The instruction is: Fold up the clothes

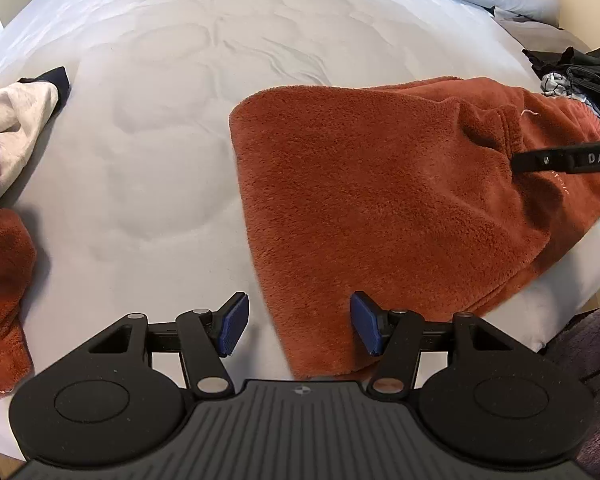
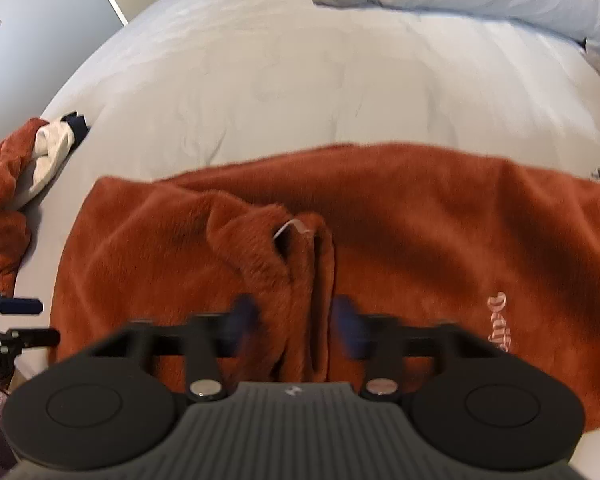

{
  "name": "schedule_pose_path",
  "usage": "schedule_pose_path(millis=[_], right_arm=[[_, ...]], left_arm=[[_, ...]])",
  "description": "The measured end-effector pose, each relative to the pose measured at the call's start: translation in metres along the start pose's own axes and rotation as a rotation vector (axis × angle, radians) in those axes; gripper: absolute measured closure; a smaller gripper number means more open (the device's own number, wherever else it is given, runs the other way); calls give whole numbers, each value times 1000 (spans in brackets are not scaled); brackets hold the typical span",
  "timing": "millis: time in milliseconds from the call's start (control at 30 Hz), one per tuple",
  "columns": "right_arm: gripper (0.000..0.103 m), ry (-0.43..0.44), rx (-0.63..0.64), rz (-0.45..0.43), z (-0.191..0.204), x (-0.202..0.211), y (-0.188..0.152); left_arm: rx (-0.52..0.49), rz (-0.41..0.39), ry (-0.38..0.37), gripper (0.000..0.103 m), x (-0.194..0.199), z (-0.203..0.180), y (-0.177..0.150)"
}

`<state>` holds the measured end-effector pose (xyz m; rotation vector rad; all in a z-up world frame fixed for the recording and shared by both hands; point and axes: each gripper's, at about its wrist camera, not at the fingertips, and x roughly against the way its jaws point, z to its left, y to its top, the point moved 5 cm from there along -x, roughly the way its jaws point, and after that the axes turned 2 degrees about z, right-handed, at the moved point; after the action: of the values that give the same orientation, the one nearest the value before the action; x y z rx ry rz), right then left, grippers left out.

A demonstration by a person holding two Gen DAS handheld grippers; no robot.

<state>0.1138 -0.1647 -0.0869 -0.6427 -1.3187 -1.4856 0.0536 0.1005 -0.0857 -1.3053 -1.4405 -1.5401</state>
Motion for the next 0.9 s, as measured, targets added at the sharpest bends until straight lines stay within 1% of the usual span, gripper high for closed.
schedule_pose_path(millis=[67,267,300,333,367,400,433,533,633,733,900], right_arm=[[38,8,-4,6,-1,-7,1],[39,56,-107,73,-18,-37,-3],[45,71,-121,82,-19,-41,-4],[57,95,-141,92,-19,-43,-6],[57,116,-159,99,-18,-44,-7],[63,118,-160,97,-16,-42,-8],[70,120,-151,88,-14,-38,-7],[76,129,-130,56,-8,-23,-3],[77,150,-131,-9,-6,4,4],[77,152,-97,-74,0,40,13],[78,88,6,-183,8,108,43]], left_arm=[[4,-1,1,48,0,0,1],[7,-10,4,48,0,-3,7],[4,-11,7,48,0,-4,7],[2,-11,9,48,-1,-4,8],[2,-11,12,48,-2,-4,9],[3,-10,14,48,-2,-4,10],[5,-10,16,48,-3,-4,10],[13,-18,26,48,-1,-3,13],[28,-38,29,48,4,-1,16],[42,-62,28,48,11,2,21],[52,-116,11,48,28,2,33]])
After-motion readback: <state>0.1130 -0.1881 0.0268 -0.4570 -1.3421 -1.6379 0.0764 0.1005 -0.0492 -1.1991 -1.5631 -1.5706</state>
